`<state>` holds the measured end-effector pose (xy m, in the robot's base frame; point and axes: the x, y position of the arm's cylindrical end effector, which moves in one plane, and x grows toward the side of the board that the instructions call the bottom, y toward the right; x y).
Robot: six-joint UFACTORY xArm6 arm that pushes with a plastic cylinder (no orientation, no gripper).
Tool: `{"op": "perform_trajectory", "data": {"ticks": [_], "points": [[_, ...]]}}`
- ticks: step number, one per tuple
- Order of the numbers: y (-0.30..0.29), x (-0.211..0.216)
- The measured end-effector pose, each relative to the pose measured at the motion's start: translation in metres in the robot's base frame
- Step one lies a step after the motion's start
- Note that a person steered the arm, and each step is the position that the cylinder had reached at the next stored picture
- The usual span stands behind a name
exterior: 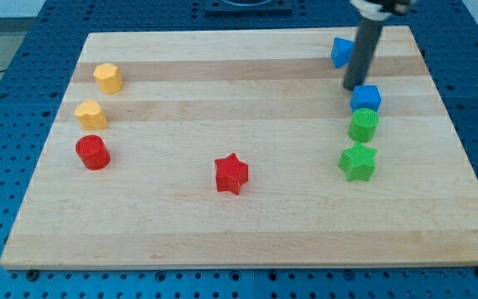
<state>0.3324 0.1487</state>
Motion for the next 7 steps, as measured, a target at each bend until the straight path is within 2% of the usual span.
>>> {"op": "perform_trajectory", "data": {"ticks": [1,2,3,4,5,7], "points": [[-0.044,-0.001],[0.046,-0.008],[0.119,0.037],[0.072,0.08],[0.025,0.09],[0.019,0.066]]}}
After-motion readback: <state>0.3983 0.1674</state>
